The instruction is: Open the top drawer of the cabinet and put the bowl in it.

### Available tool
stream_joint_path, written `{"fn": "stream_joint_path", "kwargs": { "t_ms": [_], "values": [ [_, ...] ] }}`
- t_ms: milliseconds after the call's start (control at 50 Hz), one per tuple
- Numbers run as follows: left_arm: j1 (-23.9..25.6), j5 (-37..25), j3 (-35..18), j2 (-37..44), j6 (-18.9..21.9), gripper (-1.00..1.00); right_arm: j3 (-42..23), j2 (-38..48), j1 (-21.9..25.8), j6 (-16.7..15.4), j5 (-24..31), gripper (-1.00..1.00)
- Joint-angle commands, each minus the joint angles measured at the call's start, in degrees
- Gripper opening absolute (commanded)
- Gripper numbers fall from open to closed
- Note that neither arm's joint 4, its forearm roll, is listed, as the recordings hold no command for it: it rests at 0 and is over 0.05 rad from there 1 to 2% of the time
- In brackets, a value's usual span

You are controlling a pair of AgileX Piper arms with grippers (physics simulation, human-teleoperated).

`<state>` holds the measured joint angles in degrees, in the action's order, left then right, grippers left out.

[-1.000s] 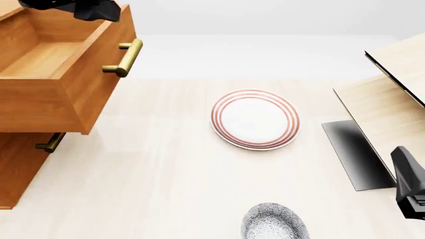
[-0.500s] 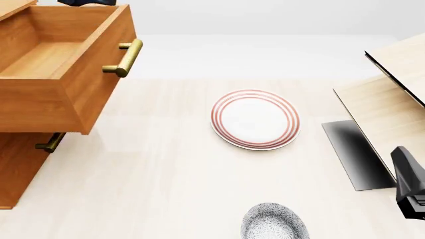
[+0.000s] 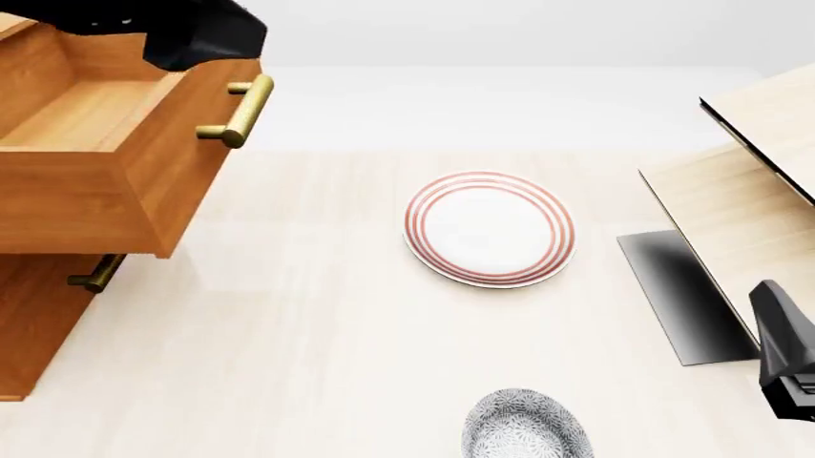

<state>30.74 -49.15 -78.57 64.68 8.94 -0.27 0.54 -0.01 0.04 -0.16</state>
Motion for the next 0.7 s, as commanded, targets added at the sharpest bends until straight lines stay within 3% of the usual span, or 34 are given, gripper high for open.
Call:
{"fn": "stream_joint_path", "kwargs": {
  "t_ms": [20,220,260,300,380,480,700],
  "values": [
    [3.1,2.1,3.8,-0.8,-1.0,1.0,0.0,-0.1,0.0,0.0,0.0,1.0],
    [6.7,4.1,6.9,-0.6,-2.1,1.0,0.0,-0.1,0.0,0.0,0.0,1.0],
    [8.3,3.9,6.6,0.4,-4.4,1.0,0.0,-0.1,0.0,0.0,0.0,1.0],
    [7.5,3.9,7.6,-1.0,-3.0,1.0,0.0,-0.1,0.0,0.0,0.0,1.0],
    [8.5,4.2,8.4,-1.2,-3.8,1.0,0.0,-0.1,0.0,0.0,0.0,1.0],
    [12.1,5.4,8.4,0.4,-6.8,1.0,0.0,-0.1,0.0,0.0,0.0,1.0],
    [12.6,6.9,12.3,-0.8,-8.0,1.0,0.0,-0.1,0.0,0.0,0.0,1.0]
  ]
}}
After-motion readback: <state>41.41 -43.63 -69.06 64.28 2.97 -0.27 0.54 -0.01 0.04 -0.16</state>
